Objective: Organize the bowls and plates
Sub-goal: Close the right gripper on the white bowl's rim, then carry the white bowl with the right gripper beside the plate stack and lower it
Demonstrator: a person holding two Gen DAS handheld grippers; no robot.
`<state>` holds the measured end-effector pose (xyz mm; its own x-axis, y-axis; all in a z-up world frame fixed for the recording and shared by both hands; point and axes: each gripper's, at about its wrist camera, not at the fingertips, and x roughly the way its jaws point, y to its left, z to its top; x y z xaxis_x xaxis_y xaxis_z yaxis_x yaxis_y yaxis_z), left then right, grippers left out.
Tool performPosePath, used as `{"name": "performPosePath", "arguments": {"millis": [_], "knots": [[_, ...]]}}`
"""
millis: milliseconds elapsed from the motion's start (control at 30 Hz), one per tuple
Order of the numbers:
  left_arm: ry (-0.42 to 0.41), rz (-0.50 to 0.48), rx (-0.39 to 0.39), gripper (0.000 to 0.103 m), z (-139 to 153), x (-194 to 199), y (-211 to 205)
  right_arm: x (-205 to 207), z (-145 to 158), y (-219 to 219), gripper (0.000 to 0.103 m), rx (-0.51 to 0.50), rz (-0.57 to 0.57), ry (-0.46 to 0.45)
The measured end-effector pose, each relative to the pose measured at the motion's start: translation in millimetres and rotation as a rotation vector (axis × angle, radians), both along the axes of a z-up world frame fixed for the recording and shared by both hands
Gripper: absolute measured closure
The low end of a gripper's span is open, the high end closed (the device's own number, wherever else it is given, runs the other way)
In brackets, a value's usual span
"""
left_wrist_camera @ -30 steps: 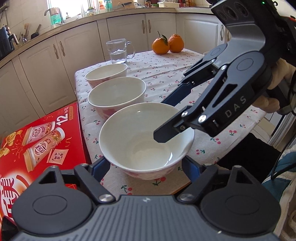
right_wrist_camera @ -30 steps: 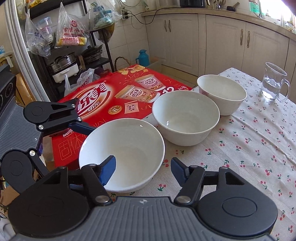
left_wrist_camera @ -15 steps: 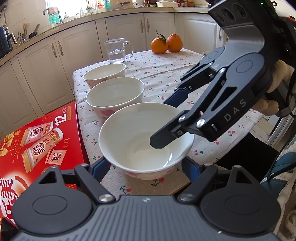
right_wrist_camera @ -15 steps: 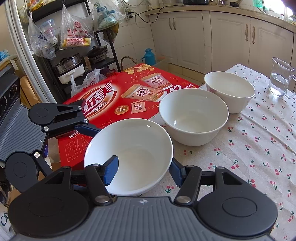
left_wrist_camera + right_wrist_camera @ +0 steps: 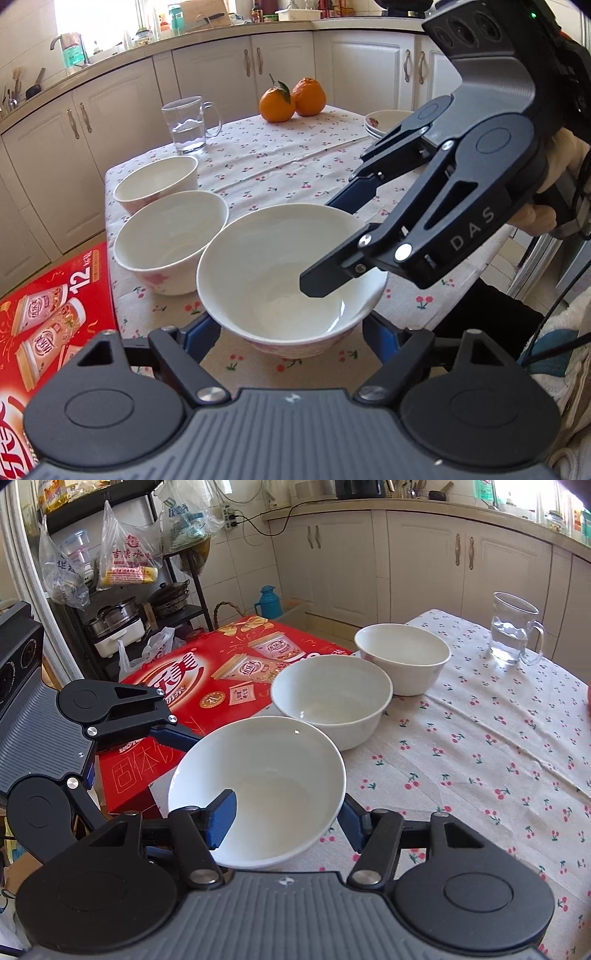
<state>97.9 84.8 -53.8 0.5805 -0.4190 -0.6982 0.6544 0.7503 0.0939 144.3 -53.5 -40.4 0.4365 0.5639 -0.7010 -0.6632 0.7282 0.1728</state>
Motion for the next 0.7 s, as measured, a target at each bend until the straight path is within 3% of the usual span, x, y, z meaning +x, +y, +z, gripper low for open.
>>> {"name": "performPosePath", "arguments": {"millis": [700], "knots": [[0.002, -0.162, -0.022, 0.020, -15, 38, -78, 7, -3, -88, 0.037, -0.033, -0.204, -0.022]]}}
